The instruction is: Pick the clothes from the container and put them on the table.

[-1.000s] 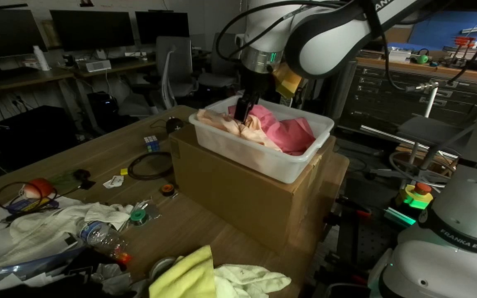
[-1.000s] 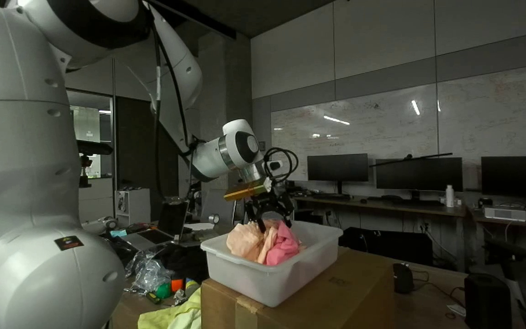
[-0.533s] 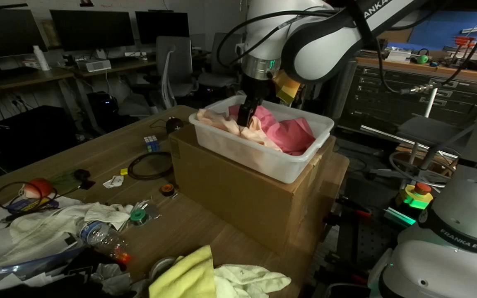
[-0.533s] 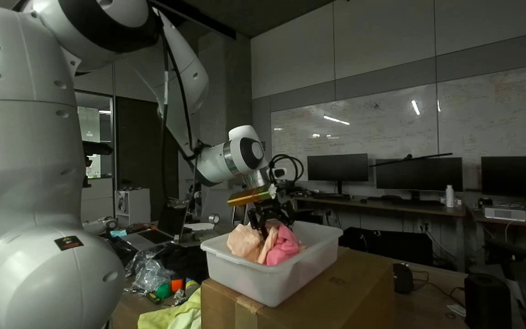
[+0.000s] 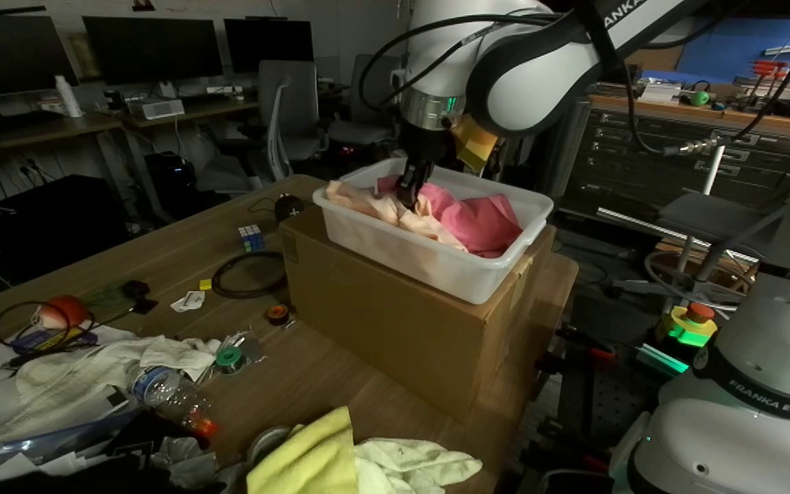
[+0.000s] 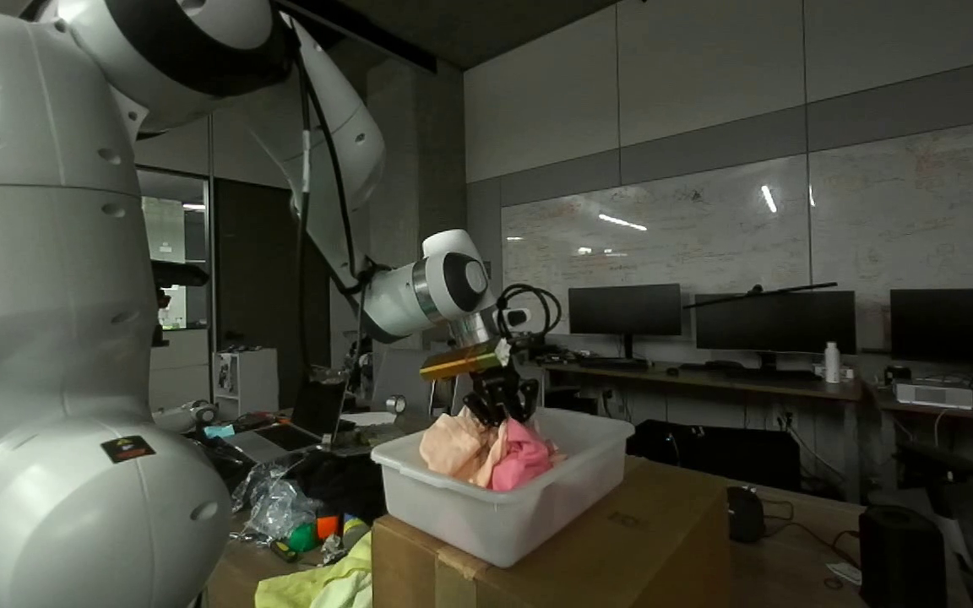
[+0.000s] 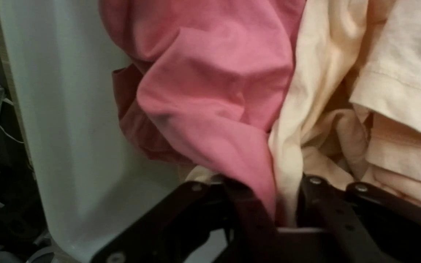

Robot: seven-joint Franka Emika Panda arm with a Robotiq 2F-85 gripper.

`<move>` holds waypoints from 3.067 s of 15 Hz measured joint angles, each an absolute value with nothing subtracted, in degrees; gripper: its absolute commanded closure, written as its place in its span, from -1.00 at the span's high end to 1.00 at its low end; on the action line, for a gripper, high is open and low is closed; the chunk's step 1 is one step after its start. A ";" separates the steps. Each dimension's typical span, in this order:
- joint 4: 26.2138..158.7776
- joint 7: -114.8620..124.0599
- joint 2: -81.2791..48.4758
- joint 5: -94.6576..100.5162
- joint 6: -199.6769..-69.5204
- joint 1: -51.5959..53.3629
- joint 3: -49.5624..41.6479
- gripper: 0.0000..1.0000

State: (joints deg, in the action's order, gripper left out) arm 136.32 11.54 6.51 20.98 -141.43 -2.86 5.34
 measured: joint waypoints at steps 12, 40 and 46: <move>137.32 24.81 24.58 18.26 -142.68 -1.60 8.84 -0.80; 128.05 17.72 26.92 -1.96 -131.54 17.27 25.97 -0.83; 123.87 11.44 20.72 -1.37 -126.23 17.98 25.03 0.15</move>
State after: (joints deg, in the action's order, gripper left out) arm 123.87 11.44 20.72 -1.37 -126.23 17.98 25.03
